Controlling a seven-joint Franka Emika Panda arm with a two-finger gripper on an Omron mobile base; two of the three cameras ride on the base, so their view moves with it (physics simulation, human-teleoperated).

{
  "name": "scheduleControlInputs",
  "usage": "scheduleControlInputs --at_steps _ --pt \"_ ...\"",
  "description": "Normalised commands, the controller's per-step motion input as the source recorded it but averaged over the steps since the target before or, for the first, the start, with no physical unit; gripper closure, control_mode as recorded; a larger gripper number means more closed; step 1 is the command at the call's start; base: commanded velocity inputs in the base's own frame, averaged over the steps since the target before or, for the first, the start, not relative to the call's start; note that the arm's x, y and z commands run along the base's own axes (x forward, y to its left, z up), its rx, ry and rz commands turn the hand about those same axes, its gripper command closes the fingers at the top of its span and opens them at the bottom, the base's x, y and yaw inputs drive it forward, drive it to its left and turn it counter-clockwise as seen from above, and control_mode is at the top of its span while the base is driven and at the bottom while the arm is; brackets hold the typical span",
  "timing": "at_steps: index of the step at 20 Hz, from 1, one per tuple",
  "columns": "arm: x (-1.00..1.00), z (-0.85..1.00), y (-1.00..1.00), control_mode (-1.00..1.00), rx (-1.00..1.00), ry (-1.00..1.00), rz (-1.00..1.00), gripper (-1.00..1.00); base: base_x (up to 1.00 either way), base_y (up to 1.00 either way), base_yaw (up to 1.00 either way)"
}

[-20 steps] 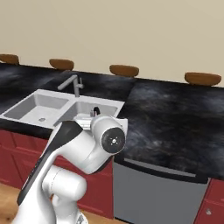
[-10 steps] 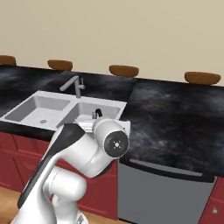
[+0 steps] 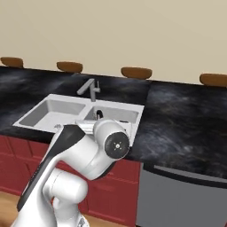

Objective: Open the cabinet, pick the kettle from the cabinet, and place it in the sink.

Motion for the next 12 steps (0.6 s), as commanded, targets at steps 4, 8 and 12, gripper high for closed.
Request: scheduleControlInputs --at_steps 4,8,12 --pt "0.00 0.00 0.00 1.00 0.00 0.00 0.00 1.00 0.31 0.37 0.00" --pt "0.00 0.00 0.00 1.00 0.00 0.00 0.00 1.00 0.35 0.36 0.00" --pt "0.00 0.00 0.00 1.00 0.00 0.00 0.00 1.00 0.44 0.30 0.00"
